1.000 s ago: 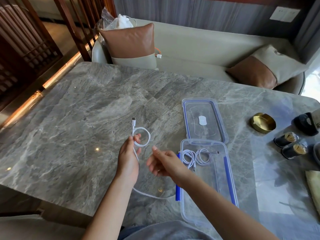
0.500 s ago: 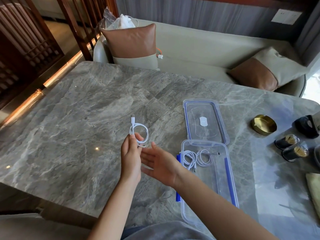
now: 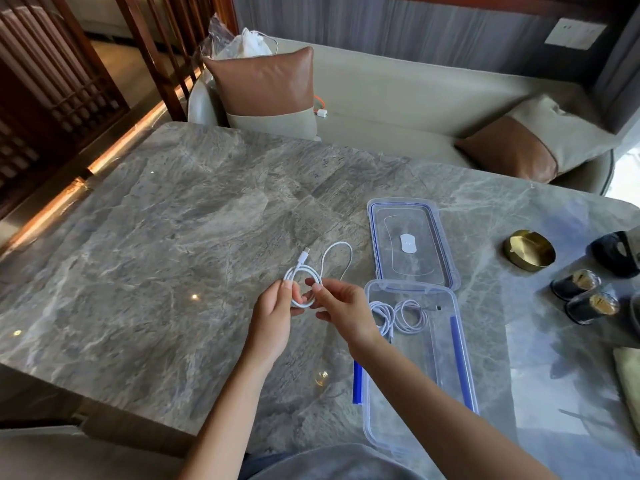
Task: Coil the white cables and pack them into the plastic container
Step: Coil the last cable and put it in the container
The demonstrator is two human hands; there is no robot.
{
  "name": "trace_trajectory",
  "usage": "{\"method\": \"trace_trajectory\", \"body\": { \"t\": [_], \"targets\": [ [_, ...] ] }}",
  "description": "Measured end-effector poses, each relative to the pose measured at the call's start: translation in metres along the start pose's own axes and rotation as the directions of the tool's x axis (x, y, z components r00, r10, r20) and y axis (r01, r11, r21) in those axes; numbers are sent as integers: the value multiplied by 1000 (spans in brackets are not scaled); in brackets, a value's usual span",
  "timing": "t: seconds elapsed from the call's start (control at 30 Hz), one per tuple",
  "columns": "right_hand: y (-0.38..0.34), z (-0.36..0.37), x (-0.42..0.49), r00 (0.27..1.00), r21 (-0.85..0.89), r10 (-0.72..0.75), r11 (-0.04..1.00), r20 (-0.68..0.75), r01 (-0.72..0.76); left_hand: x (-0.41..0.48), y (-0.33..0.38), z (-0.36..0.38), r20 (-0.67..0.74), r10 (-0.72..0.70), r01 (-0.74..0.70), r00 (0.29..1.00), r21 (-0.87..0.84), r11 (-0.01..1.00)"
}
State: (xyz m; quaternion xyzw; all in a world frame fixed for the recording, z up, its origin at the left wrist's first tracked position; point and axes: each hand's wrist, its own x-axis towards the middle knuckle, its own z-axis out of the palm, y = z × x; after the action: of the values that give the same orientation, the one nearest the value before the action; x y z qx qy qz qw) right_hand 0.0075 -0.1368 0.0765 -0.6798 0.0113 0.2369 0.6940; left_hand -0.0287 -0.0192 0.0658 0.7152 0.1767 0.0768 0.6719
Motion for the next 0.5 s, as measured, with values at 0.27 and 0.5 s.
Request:
{"method": "trace_trajectory", "body": {
  "t": [0.27,0.5],
  "targets": [
    [-5,-10,1,979,96,46,993,198,-66,5,4,-14,28,-1,-4,1000,158,987],
    [-19,-24,4,873,71,162,973,459,-218,-8,4,-18,142,-58,50,988,58,997]
  ]
}}
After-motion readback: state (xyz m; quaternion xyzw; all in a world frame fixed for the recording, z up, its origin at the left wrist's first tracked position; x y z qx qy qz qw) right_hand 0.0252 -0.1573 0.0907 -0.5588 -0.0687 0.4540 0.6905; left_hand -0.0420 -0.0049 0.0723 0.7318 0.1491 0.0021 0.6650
